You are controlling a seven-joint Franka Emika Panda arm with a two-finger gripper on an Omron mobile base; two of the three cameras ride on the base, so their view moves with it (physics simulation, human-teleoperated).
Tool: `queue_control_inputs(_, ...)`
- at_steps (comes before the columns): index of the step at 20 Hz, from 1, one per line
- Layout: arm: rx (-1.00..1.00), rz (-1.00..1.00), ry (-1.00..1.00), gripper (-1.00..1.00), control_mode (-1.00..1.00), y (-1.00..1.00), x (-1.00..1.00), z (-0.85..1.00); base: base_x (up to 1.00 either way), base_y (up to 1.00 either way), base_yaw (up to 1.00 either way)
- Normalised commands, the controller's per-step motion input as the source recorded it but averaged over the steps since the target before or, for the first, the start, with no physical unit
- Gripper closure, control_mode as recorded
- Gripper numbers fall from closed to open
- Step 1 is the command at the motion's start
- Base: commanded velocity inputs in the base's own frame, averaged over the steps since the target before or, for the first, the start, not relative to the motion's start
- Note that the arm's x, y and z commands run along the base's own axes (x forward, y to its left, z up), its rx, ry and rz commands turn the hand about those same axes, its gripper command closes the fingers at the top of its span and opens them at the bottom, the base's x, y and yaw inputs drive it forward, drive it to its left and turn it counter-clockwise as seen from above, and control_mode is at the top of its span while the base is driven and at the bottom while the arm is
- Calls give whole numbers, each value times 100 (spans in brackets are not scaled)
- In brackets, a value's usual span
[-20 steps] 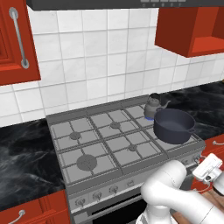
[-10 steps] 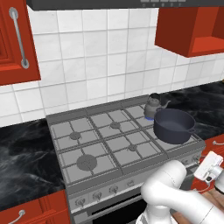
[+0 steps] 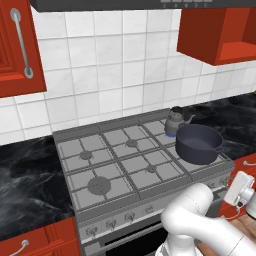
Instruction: Pick the kettle from the cabinet and place it on a stove burner. Then pick the pot from the counter and place it on another stove burner. Finally, turn both burners on.
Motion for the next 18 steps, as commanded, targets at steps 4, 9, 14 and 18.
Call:
queue_control_inputs(4,-34,-3,-16,100,-100,0,-21,0,0,0,0)
queue_control_inputs(9,-32,-4,-14,100,-100,0,-21,0,0,0,0)
queue_control_inputs(14,-21,-3,-5,100,-100,7,-15,0,0,0,0)
queue_control_inputs(18,0,0,1,100,-100,0,0,0,0,0,0)
